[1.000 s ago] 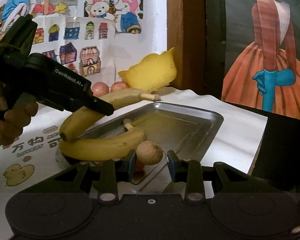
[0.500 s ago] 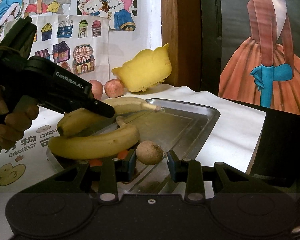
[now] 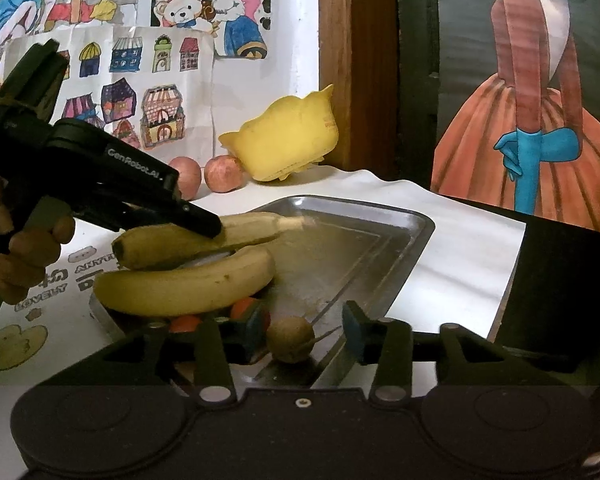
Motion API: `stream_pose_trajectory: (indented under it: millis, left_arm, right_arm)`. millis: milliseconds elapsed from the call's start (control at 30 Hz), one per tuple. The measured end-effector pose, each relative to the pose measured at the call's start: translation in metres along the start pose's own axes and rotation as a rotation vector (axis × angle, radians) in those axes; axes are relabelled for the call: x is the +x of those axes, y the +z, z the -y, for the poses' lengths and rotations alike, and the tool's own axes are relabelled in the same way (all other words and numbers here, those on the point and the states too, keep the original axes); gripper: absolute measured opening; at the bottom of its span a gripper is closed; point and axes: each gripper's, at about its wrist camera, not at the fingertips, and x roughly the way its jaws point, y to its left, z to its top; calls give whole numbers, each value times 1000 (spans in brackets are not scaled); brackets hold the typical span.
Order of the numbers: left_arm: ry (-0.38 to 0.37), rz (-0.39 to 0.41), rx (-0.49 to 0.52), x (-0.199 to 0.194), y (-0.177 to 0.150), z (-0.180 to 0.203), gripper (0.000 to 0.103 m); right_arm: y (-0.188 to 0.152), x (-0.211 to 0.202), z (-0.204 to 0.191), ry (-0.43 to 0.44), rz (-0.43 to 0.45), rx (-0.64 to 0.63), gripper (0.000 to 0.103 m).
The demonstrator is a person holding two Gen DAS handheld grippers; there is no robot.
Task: Organize fruits
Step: 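Carry the banana into the tray with the left gripper while the right carries the kiwi there, then open both grippers to release the banana and small kiwi in the tray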
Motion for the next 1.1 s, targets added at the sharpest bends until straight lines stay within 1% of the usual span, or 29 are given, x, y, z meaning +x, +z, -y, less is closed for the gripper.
stream_pose_trajectory:
  millis: [33, 67, 100, 167, 200, 233, 267, 333, 400, 467, 500, 533, 733, 800, 967, 1100]
  left_arm:
    - [-5, 11, 1, -4, 0, 0, 47]
    - [-7, 22, 2, -9, 0, 0, 52]
    - [-9, 33, 3, -14, 0, 1, 54]
    - [-21, 53, 5, -24, -1, 2, 65]
    - [-27, 63, 2, -30, -2, 2, 68]
    - [-33, 76, -3, -36, -3, 2, 74]
    - [-36, 89, -7, -43, -5, 2, 78]
    - [-40, 118, -9, -57, -8, 0, 82]
    - [-35, 145, -12, -72, -12, -2, 87]
    - [-23, 170, -14, -88, -17, -5, 94]
    - [-17, 182, -14, -95, -19, -6, 95]
    - [-9, 193, -13, -103, -22, -8, 97]
    - [40, 253, 2, -147, -42, -16, 102]
    - [56, 271, 17, -162, -50, -18, 102]
    - [96, 283, 63, -190, -72, -22, 103]
    - [133, 276, 95, -207, -91, -29, 103]
  right_arm:
    - [0, -2, -1, -1, 4, 0, 57]
    - [1, -5, -2, -3, 10, -1, 59]
    - [1, -8, -3, -7, 16, -2, 62]
    - [3, -16, -7, -19, 32, -7, 72]
    - [4, -20, -10, -24, 43, -9, 79]
    - [4, -25, -12, -27, 56, -13, 84]
    - [5, -30, -14, -29, 66, -16, 86]
    - [7, -39, -19, -36, 84, -23, 93]
    - [8, -49, -25, -41, 100, -31, 98]
    - [9, -60, -30, -38, 115, -41, 100]
    - [10, -65, -33, -36, 124, -44, 102]
    - [10, -72, -36, -32, 133, -47, 102]
    - [10, -102, -55, -19, 160, -61, 102]
    - [9, -112, -62, -18, 164, -66, 102]
    - [0, -135, -81, -10, 161, -81, 102]
    - [-9, -148, -99, -7, 144, -96, 102]
